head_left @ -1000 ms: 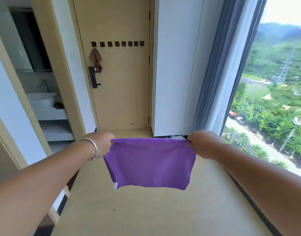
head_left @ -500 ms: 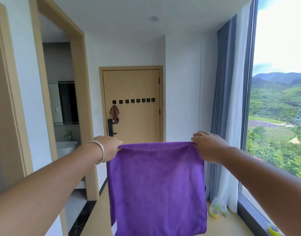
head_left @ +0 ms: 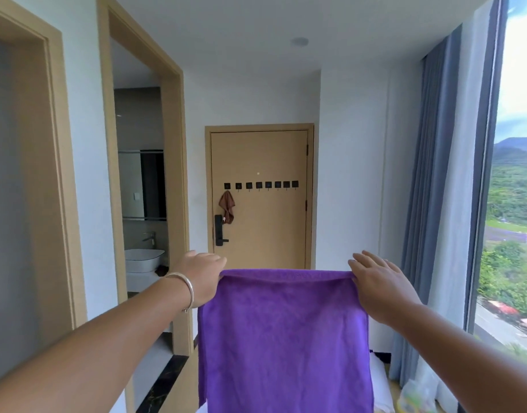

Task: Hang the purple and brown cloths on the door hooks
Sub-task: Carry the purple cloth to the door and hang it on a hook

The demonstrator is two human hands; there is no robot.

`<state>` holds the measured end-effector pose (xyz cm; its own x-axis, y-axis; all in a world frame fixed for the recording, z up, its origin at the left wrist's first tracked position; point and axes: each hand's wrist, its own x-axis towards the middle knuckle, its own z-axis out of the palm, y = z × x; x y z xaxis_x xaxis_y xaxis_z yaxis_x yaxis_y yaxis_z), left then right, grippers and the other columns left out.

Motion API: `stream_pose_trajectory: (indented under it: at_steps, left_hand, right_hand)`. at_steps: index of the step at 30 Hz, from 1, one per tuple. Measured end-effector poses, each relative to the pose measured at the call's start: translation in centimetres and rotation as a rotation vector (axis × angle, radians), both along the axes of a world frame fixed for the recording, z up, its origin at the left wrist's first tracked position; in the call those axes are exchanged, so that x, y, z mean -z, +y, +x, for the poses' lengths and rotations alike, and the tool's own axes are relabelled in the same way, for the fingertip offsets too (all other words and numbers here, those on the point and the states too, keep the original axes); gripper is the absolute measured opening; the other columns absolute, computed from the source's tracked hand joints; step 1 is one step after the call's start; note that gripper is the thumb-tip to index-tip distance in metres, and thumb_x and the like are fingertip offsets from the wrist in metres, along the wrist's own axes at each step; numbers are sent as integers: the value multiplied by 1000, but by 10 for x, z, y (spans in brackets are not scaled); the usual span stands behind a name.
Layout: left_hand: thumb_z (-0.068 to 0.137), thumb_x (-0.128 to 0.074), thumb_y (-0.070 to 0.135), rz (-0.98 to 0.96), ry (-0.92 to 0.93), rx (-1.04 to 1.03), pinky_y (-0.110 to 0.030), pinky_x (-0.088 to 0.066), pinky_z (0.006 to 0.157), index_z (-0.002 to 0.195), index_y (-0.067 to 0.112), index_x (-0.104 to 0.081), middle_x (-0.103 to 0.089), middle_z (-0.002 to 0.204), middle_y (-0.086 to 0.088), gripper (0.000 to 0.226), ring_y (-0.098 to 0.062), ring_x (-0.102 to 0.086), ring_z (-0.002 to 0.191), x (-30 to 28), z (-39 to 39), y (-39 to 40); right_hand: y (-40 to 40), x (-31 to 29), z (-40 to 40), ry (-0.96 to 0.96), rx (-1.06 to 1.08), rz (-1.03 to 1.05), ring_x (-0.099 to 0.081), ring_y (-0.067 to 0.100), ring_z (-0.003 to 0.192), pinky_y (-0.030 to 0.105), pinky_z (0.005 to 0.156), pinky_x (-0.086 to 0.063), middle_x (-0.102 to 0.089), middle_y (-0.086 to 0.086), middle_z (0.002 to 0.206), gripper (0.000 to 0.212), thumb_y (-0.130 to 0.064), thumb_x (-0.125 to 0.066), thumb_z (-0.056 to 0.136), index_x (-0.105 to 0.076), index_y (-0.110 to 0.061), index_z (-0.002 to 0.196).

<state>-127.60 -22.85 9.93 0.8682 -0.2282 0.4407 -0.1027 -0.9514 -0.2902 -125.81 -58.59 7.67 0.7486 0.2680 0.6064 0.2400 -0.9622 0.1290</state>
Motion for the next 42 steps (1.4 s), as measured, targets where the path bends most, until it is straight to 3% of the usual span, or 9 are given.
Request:
stream_pose_trajectory:
  at_steps: [9,14,25,29,34,38,42]
  left_hand:
    - [92,-33,11,-12,69,10,-31,-38,87,83,26,-44,-54,86,8,20,-14,-51,81,1,110,49]
    - [94,-33,15,-67,61,19,-34,-42,91,77,28,-41,-55,83,9,22,-14,-53,78,-5,177,90]
    - [95,-33,18,-72,89,-41,-35,-46,86,75,28,-40,-50,77,9,24,-15,-51,77,-1,289,160]
    - [93,-34,13,-62,101,-74,-32,-43,83,70,29,-35,-53,81,6,27,-17,-53,80,2,337,172]
    - [92,-35,12,-47,118,-144,-33,-44,84,69,28,-34,-55,84,5,28,-18,-54,81,2,403,173]
    - [95,-34,15,-63,116,-168,-30,-42,75,68,28,-34,-53,80,6,29,-17,-54,79,-6,462,166]
    - [97,-32,17,-39,120,-194,-30,-42,78,70,28,-34,-51,79,6,29,-17,-52,77,-11,519,160]
  right_hand:
    - [47,-2,105,20,15,-54,-26,14,141,30,109,-29,-47,-10,133,27,-20,-34,98,-51,-25,118]
    - [88,-19,169,11,15,-84,-39,13,123,29,100,-35,-51,-10,116,21,-20,-35,97,-53,-25,107]
    - [159,-11,302,50,-33,-76,-35,13,131,30,105,-32,-51,-9,128,28,-24,-33,100,-56,-24,116]
    - [173,-3,359,52,-60,-68,-40,11,121,28,98,-35,-52,-10,114,23,-25,-32,99,-55,-25,105]
    - [179,-1,441,71,-90,-54,-40,12,122,27,99,-34,-52,-10,111,19,-21,-35,98,-54,-24,99]
    - [175,-7,512,73,-123,-42,-36,13,129,28,102,-33,-53,-8,116,23,-25,-32,100,-55,-22,103]
    - [172,-10,578,89,-146,-40,-28,14,139,29,107,-29,-52,-8,127,30,-27,-29,102,-55,-21,115]
